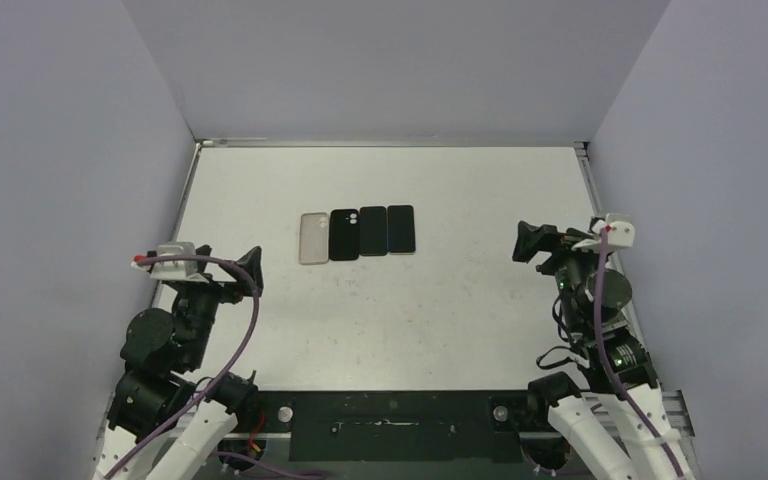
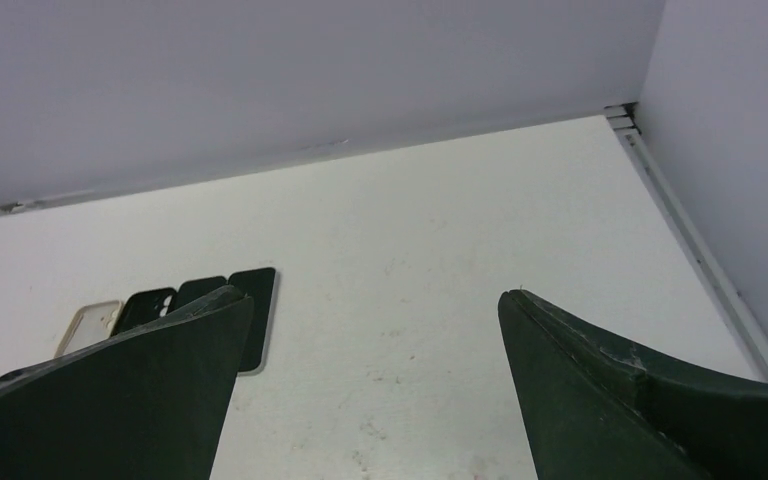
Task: Take the phone out of the phone case
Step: Reset both arms
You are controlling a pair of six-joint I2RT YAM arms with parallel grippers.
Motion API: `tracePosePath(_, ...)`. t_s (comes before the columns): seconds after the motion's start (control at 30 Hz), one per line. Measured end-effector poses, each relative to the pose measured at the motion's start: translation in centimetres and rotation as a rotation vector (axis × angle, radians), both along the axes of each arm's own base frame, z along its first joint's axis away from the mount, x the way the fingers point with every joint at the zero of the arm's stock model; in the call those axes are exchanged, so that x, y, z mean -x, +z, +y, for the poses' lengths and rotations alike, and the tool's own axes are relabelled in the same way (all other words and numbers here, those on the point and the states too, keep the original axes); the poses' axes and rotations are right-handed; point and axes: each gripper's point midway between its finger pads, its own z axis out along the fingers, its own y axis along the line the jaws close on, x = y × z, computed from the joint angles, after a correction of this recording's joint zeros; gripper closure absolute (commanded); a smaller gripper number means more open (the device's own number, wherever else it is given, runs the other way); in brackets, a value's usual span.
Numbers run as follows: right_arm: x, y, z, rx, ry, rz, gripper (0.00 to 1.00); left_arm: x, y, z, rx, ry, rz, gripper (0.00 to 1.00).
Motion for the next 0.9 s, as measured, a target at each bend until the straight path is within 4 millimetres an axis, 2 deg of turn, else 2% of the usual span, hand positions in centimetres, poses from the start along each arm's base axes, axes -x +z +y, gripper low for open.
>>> tracePosePath(0.13,2.7,1.0,-2.3,-0.003,-0.073,-0.076,0.0,1.6,1.3,1.6,0.038,0.042,-0.069,0.03)
tracePosePath(0.23,3.5,0.4,-3.1,0.012,-0.096,-0.086,0.0,1.9,0.4,2.3,0.045,0.076,-0.073,0.03)
tracePosePath(0.47,4.3,-1.4,-3.9,0.041,-0.122,-0.059,0.0,2.2,-3.0,3.5,0.053,0.135,-0.057,0.03)
tracePosePath(0.9,5.2,-0.8,-4.3,0.028,-0.127,-0.1,0.0,2.3,-3.8,4.2,0.065,0.171,-0.065,0.03)
